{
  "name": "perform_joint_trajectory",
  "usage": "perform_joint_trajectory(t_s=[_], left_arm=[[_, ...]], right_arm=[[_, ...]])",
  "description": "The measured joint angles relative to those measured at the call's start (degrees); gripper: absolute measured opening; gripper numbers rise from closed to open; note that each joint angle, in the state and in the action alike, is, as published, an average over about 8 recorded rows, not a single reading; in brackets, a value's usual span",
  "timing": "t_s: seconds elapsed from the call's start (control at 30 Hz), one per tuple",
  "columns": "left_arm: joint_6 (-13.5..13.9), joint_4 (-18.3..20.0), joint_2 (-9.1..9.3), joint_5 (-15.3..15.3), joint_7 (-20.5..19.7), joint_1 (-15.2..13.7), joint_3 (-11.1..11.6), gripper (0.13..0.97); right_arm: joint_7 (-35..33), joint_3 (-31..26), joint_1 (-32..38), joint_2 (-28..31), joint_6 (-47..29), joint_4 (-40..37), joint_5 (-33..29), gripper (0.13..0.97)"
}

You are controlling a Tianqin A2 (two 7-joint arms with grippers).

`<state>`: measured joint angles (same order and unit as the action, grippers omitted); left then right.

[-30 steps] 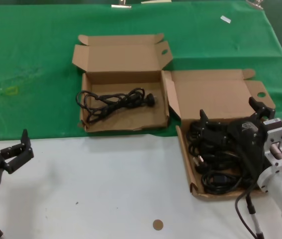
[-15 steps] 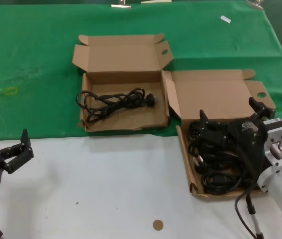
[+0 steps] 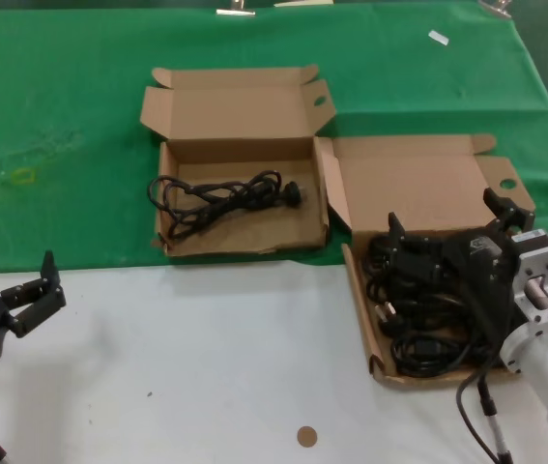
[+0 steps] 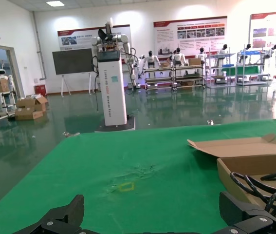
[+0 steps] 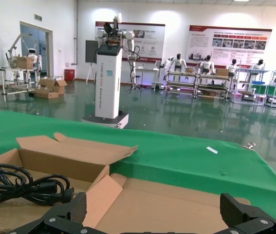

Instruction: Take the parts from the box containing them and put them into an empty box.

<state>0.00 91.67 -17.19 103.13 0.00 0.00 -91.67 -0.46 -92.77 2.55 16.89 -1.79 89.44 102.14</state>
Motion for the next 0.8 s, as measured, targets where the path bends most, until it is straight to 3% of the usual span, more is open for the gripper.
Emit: perform_joint_trajectory(t_s=[0.8], left_arm=[[0.0,0.0,0.0,0.0,0.0,0.0,0.0,0.966]], right_arm=[[0.0,0.0,0.0,0.0,0.0,0.0,0.0,0.966]])
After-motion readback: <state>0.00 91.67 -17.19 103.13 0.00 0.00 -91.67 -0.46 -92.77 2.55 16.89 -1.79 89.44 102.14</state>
